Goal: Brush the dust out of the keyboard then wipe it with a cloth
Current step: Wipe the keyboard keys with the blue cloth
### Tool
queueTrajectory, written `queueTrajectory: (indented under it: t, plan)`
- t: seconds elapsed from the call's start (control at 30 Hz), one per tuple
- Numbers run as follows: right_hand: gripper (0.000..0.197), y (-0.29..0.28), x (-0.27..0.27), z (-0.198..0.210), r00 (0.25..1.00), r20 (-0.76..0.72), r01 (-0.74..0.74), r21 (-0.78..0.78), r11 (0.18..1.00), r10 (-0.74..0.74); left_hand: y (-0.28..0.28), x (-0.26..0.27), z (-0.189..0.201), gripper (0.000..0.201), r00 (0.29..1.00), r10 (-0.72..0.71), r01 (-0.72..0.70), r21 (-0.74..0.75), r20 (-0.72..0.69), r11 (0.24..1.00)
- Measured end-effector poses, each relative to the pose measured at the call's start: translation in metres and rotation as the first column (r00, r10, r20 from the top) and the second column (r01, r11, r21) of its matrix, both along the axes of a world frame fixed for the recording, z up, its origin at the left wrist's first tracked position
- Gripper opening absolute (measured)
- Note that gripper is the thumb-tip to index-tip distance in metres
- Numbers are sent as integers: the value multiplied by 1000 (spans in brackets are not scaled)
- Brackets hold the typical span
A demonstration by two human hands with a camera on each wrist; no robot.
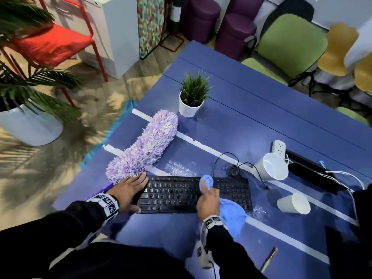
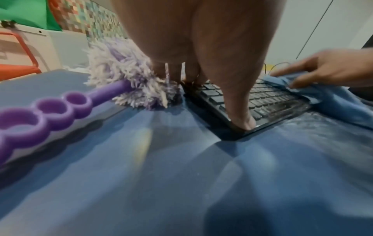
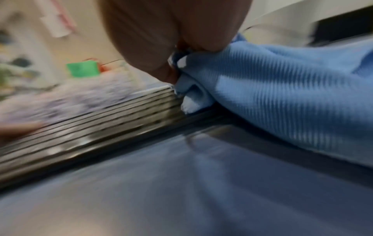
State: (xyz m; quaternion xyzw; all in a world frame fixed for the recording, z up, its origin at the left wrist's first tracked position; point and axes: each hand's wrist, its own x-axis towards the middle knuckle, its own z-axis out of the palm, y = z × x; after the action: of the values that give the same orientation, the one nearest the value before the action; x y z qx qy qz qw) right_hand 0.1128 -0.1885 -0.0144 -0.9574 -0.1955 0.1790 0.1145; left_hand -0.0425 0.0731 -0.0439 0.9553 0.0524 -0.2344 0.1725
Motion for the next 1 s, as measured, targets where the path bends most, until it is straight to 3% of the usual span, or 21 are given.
queueTrajectory:
  t: [0.1,0.2,0.27,0.37,0.47,0.57,0.67,0.77,0.87,1.0]
  plan:
    - [73,50,-40,-7,974,-13,-223,69,972,225,1,-2,-2,117,996,-5,7,-25,88,1000]
    - [77,57,-48,-12,921,4,-388,64,919,388,3,-6,-1,120,993,-5,6,-9,118,1000]
    - [81,38,-28,-16,961,90,-266,66,962,260,2,-7,-1,122,989,-3,8,-28,146,1000]
    - [66,30,-14,-13,998,61,-19,25,1000,17,6,-11,0,121,990,18,-6,-84,143,996]
    - [59,66,-32,0,993,43,-113,7,994,113,6,-12,4,123,994,29,-16,-119,105,993]
    - [63,115,-69,9,954,22,-300,141,943,300,8,-11,2,124,991,66,-44,-188,115,981]
    - [66,126,-95,-12,884,37,-467,96,879,465,10,-13,-1,128,988,112,-84,-246,105,966]
    - [72,112,-75,-17,922,67,-386,69,920,382,12,-13,4,133,984,143,-112,-251,107,962]
    - [60,118,-60,-16,962,77,-268,69,961,262,9,-12,6,137,985,134,-101,-263,111,960]
    - [46,140,-90,-16,905,73,-426,132,895,420,7,-15,4,141,969,197,-151,-273,151,950]
